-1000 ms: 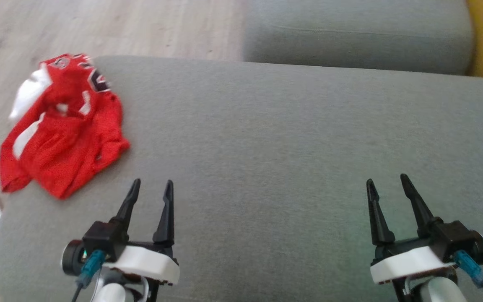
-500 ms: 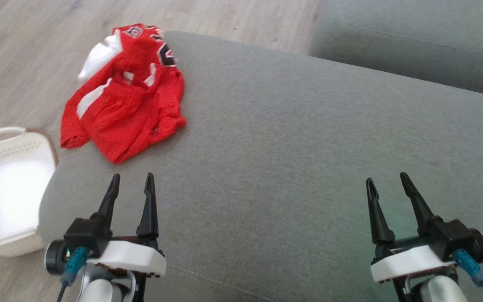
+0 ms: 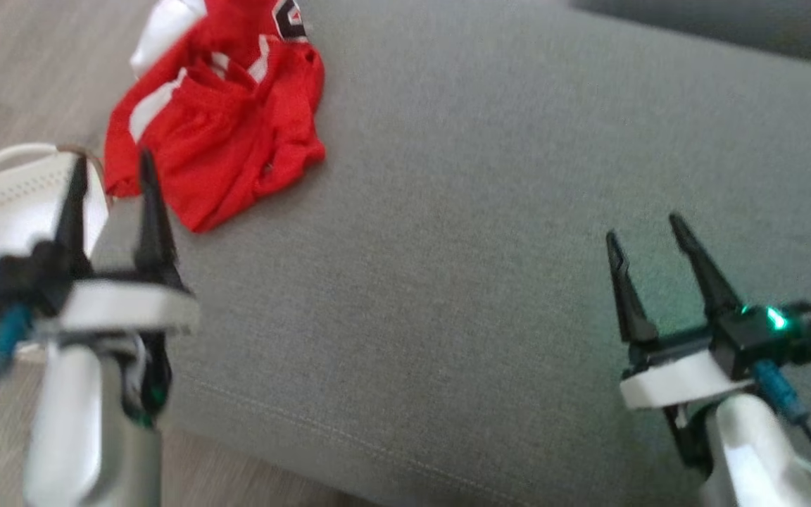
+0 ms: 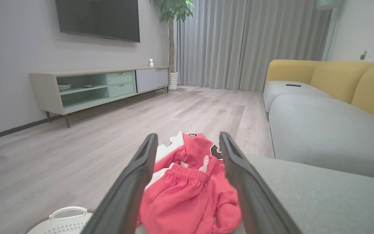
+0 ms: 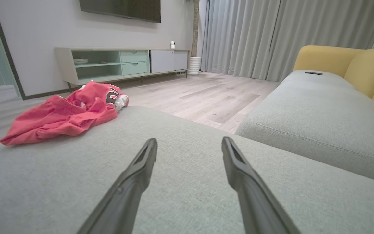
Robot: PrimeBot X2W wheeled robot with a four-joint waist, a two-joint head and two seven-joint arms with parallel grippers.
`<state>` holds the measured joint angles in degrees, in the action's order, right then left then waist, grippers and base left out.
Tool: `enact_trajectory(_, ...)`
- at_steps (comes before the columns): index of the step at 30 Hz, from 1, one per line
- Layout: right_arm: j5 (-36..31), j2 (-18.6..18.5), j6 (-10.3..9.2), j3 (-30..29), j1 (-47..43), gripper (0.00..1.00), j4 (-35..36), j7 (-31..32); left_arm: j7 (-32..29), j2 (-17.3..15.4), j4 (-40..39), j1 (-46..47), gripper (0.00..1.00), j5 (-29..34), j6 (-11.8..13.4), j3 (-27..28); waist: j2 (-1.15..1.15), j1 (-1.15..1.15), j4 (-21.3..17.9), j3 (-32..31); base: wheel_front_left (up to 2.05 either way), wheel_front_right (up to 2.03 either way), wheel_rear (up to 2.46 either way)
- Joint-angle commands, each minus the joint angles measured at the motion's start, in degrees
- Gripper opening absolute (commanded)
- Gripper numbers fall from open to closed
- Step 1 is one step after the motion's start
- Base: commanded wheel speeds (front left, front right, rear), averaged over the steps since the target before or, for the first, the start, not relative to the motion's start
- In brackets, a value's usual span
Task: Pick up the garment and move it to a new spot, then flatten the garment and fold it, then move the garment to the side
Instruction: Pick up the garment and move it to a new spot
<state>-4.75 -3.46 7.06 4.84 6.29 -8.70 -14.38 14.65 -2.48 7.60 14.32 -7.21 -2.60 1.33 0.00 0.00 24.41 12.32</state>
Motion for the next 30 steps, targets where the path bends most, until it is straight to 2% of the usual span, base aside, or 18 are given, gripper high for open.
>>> enact_trajectory(1, -1.0, -1.7, 0.43, 1.7, 2.7, 1.0, 2.4, -0.6, 0.3, -1.4, 2.0, 4.9, 1.0, -1.1, -0.6, 3.6, 0.0, 0.0, -1.4, 5.1, 0.0, 0.0, 0.0)
enact_trajectory(2, -1.0, -1.7, 0.43, 1.7, 2.7, 1.0, 2.4, -0.6, 0.3, -1.4, 2.0, 4.9, 1.0, -1.1, -0.6, 3.6, 0.0, 0.0, -1.4, 5.1, 0.0, 0.0, 0.0)
enact_trajectory(7, -2.0, -4.3, 0.43, 2.5, 5.4, 1.0, 3.7, -0.6, 0.3, -4.6, 14.3, 16.3, 1.0, -3.0, -1.6, 7.1, 0.0, 0.0, -4.1, 10.4, 0.0, 0.0, 0.0)
enact_trajectory(12, -2.7, -5.9, 0.43, 1.2, 7.8, 1.0, 5.2, -0.6, -4.3, -7.8, 27.9, 27.8, 1.0, -5.3, -1.3, 9.0, 0.0, 0.0, -6.6, 15.2, 0.0, 0.0, 0.0)
enact_trajectory(19, -1.0, -4.4, 0.43, -1.3, 9.4, 1.0, 6.9, -0.6, -10.0, -11.3, 42.0, 36.1, 1.0, -8.1, -1.8, 10.6, 0.0, 0.0, -9.8, 18.6, 0.0, 0.0, 0.0)
enact_trajectory(24, -0.9, -4.1, 0.43, -1.3, 9.7, 1.0, 7.3, -0.6, -12.7, -13.2, 48.8, 37.9, 1.0, -7.2, -0.3, 9.8, 0.0, 0.0, -11.1, 19.5, 0.0, 0.0, 0.0)
enact_trajectory(25, -0.9, -4.0, 0.43, -1.3, 9.8, 1.0, 7.4, -0.6, -12.3, -13.7, 49.7, 38.2, 0.77, -7.1, 0.0, 9.8, 0.0, 0.0, -11.3, 19.6, 0.0, 0.0, 0.0)
enact_trajectory(26, -0.9, -3.9, 0.43, -1.2, 9.8, 1.0, 7.5, -0.6, -11.7, -14.1, 50.5, 38.4, 0.13, -7.0, 0.3, 9.8, 0.0, 0.0, -11.4, 19.6, 0.0, 0.0, 0.0)
enact_trajectory(27, -0.9, -3.9, 0.43, -1.2, 9.8, 1.0, 7.6, -0.6, -11.2, -14.3, 51.2, 38.6, 0.0, -6.9, 0.3, 9.7, 0.0, 0.0, -11.5, 19.6, 0.0, 0.0, 0.0)
enact_trajectory(30, -1.0, -3.8, 0.43, -1.5, 9.9, 1.0, 7.6, -0.6, -8.6, -15.0, 52.4, 39.2, 0.0, -6.5, 0.3, 9.2, 0.0, 0.0, -11.6, 19.2, 0.0, 0.0, 0.0)
